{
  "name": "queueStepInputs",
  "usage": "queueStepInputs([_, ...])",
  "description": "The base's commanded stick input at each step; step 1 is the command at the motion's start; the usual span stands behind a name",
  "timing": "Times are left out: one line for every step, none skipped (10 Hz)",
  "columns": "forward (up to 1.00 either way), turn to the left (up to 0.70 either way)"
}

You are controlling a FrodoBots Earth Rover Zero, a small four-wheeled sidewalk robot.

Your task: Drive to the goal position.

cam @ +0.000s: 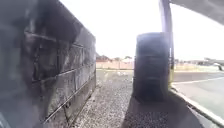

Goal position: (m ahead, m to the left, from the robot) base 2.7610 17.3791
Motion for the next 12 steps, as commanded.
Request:
queueStepInputs([0.5,0.0])
queueStepInputs([0.5,0.0])
queueStepInputs([0.5,0.0])
queueStepInputs([0.5,0.0])
queueStepInputs([0.5,0.0])
queueStepInputs([0.5,0.0])
queueStepInputs([0.5,0.0])
queueStepInputs([0.5,0.0])
queueStepInputs([0.5,0.0])
queueStepInputs([0.5,0.0])
queueStepInputs([0.5,0.0])
queueStepInputs([0.5,0.0])
